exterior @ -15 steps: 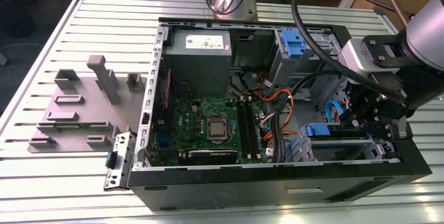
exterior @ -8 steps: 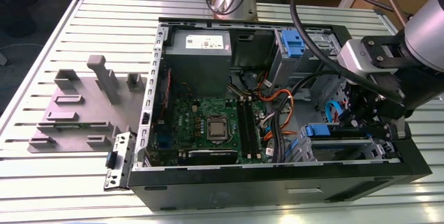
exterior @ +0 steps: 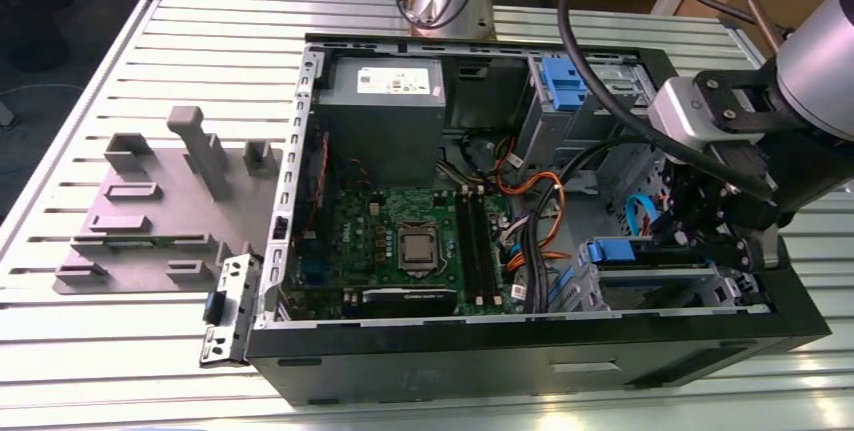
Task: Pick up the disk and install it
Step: 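Insert the first disk wire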
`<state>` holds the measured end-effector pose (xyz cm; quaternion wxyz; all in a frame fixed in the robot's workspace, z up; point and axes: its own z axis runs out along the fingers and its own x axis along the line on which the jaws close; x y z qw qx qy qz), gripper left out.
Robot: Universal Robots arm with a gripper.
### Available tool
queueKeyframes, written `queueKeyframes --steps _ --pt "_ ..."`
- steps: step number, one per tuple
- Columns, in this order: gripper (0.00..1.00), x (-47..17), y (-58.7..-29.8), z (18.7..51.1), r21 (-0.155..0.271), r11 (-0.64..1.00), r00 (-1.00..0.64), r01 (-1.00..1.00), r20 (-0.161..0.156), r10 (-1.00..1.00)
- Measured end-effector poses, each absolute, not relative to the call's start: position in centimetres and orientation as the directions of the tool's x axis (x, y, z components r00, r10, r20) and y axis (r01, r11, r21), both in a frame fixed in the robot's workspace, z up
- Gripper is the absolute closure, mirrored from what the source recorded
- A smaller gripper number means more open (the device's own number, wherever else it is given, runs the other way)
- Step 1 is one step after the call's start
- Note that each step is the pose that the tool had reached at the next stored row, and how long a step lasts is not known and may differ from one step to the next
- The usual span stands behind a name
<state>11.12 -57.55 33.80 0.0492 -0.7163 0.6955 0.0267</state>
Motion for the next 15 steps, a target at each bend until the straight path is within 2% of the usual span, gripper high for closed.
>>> queueKeyframes --steps 15 --pt "0.84 11.14 -57.53 33.56 -0.033 -0.028 0.031 -0.999 -0.106 -0.994"
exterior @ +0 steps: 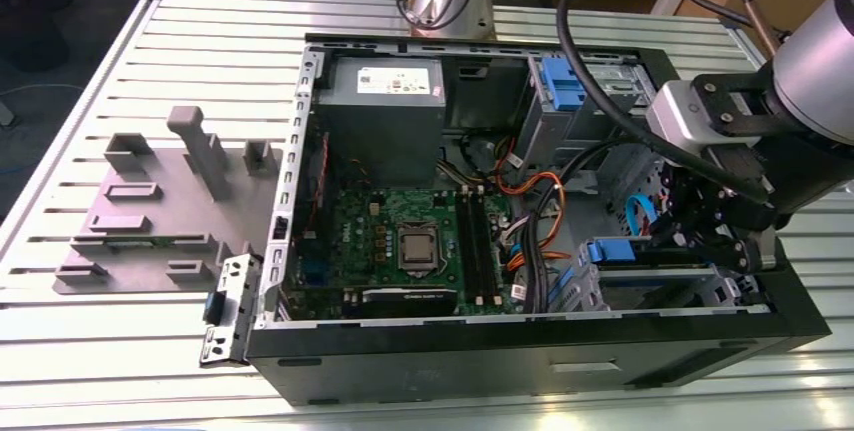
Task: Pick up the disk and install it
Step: 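Insert the first disk wire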
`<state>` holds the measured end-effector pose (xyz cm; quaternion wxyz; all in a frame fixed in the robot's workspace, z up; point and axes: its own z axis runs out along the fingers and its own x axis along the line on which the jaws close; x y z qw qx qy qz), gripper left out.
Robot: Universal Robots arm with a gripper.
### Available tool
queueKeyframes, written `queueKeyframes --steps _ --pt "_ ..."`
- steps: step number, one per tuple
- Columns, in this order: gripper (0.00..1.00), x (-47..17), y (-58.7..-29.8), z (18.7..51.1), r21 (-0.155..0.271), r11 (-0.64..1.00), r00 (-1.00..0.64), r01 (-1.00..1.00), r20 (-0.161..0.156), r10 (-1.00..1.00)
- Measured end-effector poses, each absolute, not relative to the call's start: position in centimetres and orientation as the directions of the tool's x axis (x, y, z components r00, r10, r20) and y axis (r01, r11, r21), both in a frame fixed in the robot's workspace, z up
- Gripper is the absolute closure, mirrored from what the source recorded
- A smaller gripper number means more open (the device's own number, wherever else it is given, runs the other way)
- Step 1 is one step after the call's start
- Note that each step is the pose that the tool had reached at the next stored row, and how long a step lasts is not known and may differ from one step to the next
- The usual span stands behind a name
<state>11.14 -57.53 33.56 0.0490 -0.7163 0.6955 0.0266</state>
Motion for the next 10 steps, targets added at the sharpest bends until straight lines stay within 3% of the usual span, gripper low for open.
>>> queueKeyframes --steps 10 --pt "0.84 11.14 -57.53 33.32 -0.033 -0.028 0.031 -0.999 -0.106 -0.994"
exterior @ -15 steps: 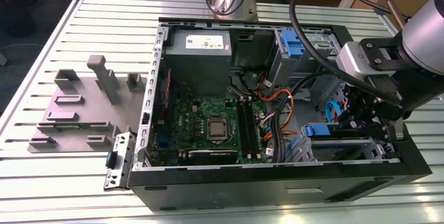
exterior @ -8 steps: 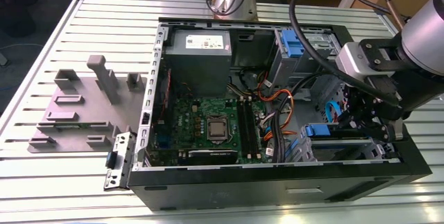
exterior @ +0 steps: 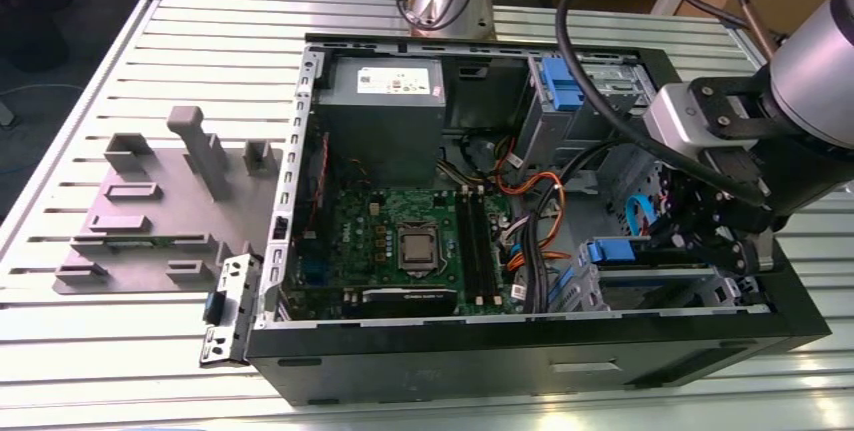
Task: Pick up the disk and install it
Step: 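Insert the first disk wire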
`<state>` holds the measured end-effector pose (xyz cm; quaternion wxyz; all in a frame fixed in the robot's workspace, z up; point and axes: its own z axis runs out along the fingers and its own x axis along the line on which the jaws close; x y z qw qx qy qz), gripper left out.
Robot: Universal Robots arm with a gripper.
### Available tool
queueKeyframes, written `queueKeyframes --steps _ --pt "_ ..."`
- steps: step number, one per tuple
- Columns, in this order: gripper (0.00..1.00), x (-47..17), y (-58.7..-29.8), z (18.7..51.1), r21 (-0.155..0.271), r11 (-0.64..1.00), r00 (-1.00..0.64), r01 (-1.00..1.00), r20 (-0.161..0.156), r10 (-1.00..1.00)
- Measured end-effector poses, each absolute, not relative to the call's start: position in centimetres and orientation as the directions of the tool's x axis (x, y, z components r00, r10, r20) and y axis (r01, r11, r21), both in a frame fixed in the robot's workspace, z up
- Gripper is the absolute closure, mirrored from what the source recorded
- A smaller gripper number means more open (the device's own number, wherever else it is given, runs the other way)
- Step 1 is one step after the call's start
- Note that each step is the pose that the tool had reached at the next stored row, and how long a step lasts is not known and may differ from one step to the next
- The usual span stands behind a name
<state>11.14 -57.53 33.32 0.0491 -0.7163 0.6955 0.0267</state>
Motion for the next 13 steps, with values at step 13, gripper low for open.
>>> queueKeyframes --steps 13 --pt "0.84 11.14 -57.53 33.17 -0.033 -0.028 0.031 -0.999 -0.106 -0.994"
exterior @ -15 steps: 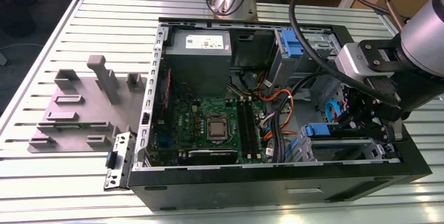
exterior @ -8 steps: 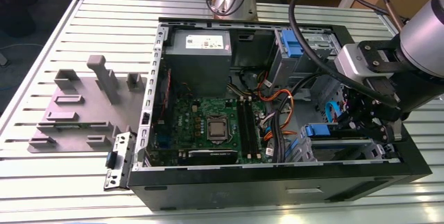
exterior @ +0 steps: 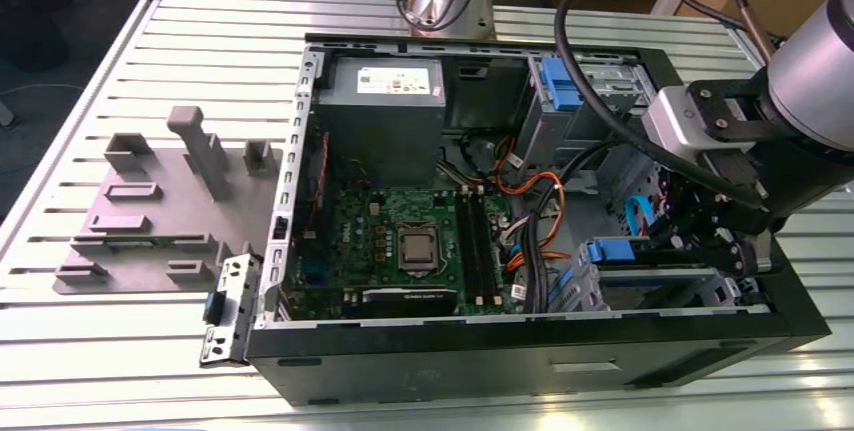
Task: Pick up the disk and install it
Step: 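Insert the first disk wire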
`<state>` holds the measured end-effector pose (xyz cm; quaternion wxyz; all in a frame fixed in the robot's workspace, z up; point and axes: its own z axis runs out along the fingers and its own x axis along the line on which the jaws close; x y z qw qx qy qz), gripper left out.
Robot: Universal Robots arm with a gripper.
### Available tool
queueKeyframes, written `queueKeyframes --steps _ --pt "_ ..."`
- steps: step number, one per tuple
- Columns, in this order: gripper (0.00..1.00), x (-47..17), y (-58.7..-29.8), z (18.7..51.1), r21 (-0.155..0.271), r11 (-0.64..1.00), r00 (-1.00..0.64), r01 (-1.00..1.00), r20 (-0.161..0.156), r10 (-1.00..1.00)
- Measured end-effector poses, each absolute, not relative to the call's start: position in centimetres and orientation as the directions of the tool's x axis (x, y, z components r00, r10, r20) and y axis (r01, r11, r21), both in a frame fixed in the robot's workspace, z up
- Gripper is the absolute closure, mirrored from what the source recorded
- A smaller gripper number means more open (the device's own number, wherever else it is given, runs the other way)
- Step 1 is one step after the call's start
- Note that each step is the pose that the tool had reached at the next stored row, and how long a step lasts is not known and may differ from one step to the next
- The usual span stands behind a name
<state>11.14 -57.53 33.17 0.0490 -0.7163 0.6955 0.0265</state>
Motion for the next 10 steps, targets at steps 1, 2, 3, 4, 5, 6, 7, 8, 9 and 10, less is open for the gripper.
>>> queueKeyframes --steps 1,2,3,4,5,6,7,8,9,10 --pt "0.84 11.14 -57.53 33.13 -0.033 -0.028 0.031 -0.999 -0.106 -0.994" --pt "0.84 11.14 -57.53 33.08 -0.033 -0.028 0.031 -0.999 -0.107 -0.994" --pt "0.84 11.14 -57.53 33.07 -0.033 -0.028 0.031 -0.999 -0.106 -0.994" --pt "0.84 11.14 -57.53 33.07 -0.033 -0.028 0.031 -0.999 -0.106 -0.994" --pt "0.84 11.14 -57.53 33.07 -0.033 -0.028 0.031 -0.999 -0.106 -0.994" --pt "0.84 11.14 -57.53 33.07 -0.033 -0.028 0.031 -0.999 -0.106 -0.994" --pt "0.84 11.14 -57.53 33.06 -0.033 -0.028 0.031 -0.999 -0.106 -0.994" --pt "0.84 11.14 -57.53 33.05 -0.033 -0.028 0.031 -0.999 -0.106 -0.994" --pt "0.84 11.14 -57.53 33.05 -0.033 -0.028 0.031 -0.999 -0.106 -0.994" --pt "0.84 11.14 -57.53 33.03 -0.033 -0.028 0.031 -0.999 -0.106 -0.994"
